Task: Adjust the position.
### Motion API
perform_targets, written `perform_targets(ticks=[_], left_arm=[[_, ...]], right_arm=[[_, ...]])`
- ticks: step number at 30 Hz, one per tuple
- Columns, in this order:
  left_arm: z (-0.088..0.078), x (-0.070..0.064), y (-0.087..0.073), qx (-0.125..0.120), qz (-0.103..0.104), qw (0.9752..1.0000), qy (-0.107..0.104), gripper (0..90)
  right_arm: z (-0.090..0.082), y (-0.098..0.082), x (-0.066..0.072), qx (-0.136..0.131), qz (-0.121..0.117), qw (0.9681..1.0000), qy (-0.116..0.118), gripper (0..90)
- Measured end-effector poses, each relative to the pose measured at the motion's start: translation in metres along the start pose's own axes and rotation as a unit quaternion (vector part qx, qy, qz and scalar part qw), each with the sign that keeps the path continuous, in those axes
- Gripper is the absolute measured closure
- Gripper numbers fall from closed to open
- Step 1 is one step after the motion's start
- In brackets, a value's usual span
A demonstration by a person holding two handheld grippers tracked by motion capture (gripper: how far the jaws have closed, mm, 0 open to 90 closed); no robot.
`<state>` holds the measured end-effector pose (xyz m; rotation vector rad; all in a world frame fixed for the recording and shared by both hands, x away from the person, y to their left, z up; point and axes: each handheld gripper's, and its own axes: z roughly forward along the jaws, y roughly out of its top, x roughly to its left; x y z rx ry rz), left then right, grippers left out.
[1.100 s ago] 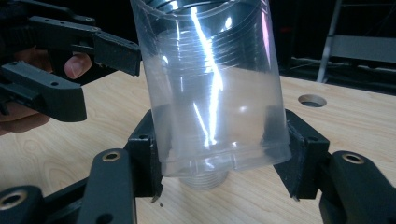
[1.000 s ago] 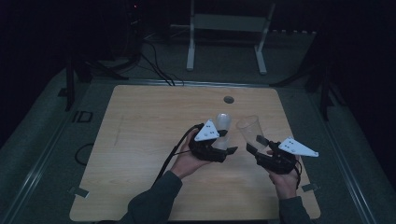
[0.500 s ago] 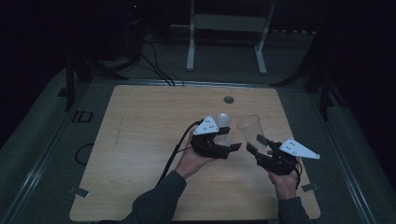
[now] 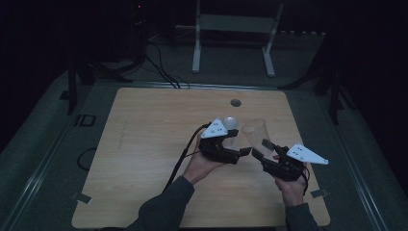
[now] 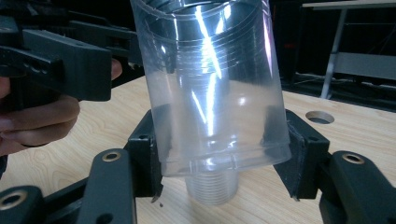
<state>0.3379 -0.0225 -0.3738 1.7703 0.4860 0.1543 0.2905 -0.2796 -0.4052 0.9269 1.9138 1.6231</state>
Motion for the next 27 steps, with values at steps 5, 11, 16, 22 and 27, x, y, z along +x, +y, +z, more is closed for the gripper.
perform_targets(ticks=[5,11,16,22,27], left_arm=[[0.0008,0.0002,0.0014,-0.001,-0.005,1.0000,-0.003,20.1],[0.0019,-0.0001,0.0021,-0.006,-0.009,0.9999,-0.006,20.0],[0.0037,-0.0001,0.0025,-0.005,-0.013,0.9998,-0.012,19.1],[0.0059,-0.0004,0.0027,-0.006,-0.019,0.9996,-0.020,18.2],[0.0077,-0.0009,0.0034,-0.010,-0.027,0.9992,-0.027,17.9]], right_arm=[[0.0010,0.0002,0.0014,0.000,-0.002,1.0000,0.004,42.0],[0.0017,0.0003,0.0029,-0.002,-0.003,1.0000,0.008,42.0],[0.0033,-0.0004,0.0047,-0.002,-0.004,0.9999,0.013,42.0],[0.0062,-0.0015,0.0075,0.000,-0.007,0.9998,0.018,42.0],[0.0072,-0.0017,0.0089,-0.002,-0.008,0.9997,0.022,42.0]])
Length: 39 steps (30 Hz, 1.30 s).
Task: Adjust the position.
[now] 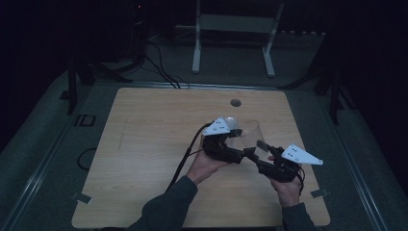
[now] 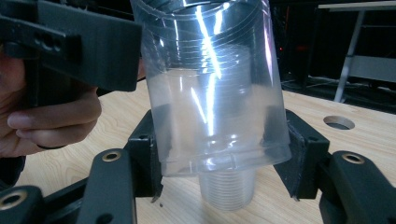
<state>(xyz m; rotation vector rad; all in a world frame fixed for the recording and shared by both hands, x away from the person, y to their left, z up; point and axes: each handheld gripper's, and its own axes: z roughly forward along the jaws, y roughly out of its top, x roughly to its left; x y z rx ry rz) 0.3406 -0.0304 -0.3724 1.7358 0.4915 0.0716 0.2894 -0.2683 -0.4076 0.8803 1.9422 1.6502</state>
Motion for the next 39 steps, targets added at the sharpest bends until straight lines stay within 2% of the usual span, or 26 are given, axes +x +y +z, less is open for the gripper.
perform_targets(ticks=[15,20,28,39], left_arm=[[0.0082,0.0024,-0.0015,-0.025,-0.029,0.9993,-0.004,17.8],[0.0087,0.0035,-0.0021,-0.036,-0.042,0.9985,-0.006,21.9],[0.0090,0.0024,-0.0031,-0.046,-0.049,0.9977,-0.005,27.2],[0.0060,0.0019,-0.0043,-0.050,-0.042,0.9978,-0.005,30.2]], right_arm=[[0.0054,-0.0028,0.0040,0.006,-0.003,0.9999,0.008,42.0],[0.0058,-0.0035,0.0035,0.007,-0.003,0.9999,0.008,41.9],[0.0059,-0.0037,0.0020,0.011,-0.004,0.9999,0.010,40.6],[0.0065,-0.0023,0.0024,0.022,-0.008,0.9996,0.018,37.1]])
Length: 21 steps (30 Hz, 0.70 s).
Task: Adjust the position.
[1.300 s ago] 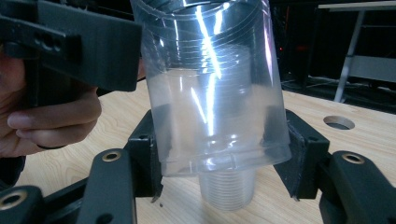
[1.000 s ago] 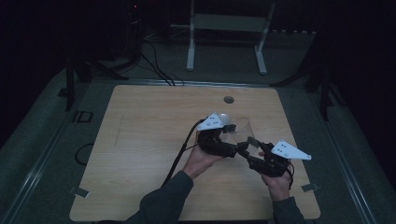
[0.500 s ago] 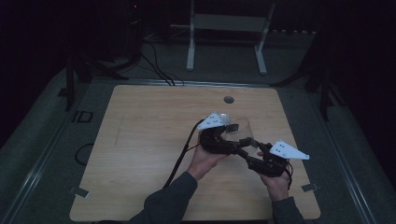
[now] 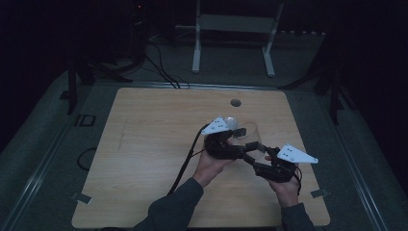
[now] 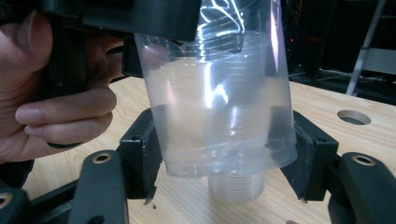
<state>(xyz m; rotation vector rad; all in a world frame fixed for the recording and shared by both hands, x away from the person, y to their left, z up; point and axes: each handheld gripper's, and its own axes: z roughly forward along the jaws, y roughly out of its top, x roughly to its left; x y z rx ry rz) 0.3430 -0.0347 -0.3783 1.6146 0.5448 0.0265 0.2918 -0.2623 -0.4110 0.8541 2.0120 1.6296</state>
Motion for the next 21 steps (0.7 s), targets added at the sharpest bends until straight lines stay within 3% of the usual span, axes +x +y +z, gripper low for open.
perform_targets(ticks=[10,15,21], left_arm=[[-0.005,0.001,0.001,0.005,0.018,0.9996,0.020,30.5],[-0.005,0.001,0.000,0.024,0.037,0.9983,0.039,30.5],[-0.003,0.000,-0.002,0.050,0.050,0.9962,0.051,30.5]], right_arm=[[-0.002,0.001,-0.003,0.027,0.010,0.9996,0.001,25.7],[-0.003,0.005,-0.005,0.050,0.001,0.9988,0.002,21.1],[-0.003,0.016,-0.005,0.087,-0.032,0.9956,0.015,23.0]])
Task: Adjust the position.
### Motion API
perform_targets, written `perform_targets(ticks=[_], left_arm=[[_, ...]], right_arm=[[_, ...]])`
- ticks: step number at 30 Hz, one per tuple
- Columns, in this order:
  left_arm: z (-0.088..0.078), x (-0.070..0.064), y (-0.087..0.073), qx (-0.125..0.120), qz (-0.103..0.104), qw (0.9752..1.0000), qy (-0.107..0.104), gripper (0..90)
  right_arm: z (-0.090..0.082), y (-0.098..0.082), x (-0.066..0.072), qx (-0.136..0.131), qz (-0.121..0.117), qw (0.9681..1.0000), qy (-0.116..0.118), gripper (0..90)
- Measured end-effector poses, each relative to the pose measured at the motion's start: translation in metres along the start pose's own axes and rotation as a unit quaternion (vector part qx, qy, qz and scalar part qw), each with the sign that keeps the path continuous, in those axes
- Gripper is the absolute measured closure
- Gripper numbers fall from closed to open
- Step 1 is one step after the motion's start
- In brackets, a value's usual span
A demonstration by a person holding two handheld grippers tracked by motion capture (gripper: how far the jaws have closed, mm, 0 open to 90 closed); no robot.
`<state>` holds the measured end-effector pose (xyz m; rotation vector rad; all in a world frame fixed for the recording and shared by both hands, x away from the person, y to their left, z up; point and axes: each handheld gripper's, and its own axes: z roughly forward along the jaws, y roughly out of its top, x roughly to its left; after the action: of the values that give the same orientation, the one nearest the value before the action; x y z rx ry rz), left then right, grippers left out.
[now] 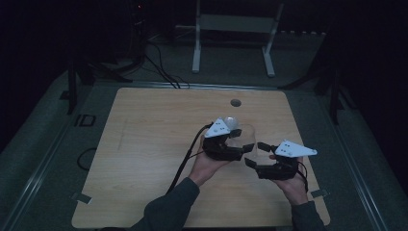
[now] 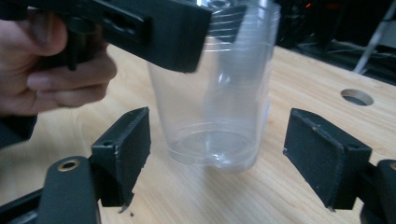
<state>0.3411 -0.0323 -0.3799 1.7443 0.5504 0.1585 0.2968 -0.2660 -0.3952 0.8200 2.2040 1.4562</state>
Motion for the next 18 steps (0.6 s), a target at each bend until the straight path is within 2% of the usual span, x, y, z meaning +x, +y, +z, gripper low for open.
perform_targets(ticks=[5,9,14,18], left_arm=[[0.002,-0.001,-0.001,0.019,0.013,0.9997,0.010,30.5],[0.004,-0.005,-0.001,0.038,0.034,0.9986,0.016,30.4],[0.007,-0.012,-0.002,0.052,0.061,0.9965,0.022,30.1],[0.008,-0.015,-0.001,0.055,0.066,0.9961,0.020,29.5]], right_arm=[[0.003,0.006,0.001,0.036,-0.026,0.9990,0.008,25.3],[0.008,0.008,0.001,0.057,-0.031,0.9978,0.011,26.7],[0.013,0.007,0.001,0.067,-0.026,0.9973,0.013,27.1],[0.016,0.004,0.001,0.071,-0.026,0.9970,0.016,33.2]])
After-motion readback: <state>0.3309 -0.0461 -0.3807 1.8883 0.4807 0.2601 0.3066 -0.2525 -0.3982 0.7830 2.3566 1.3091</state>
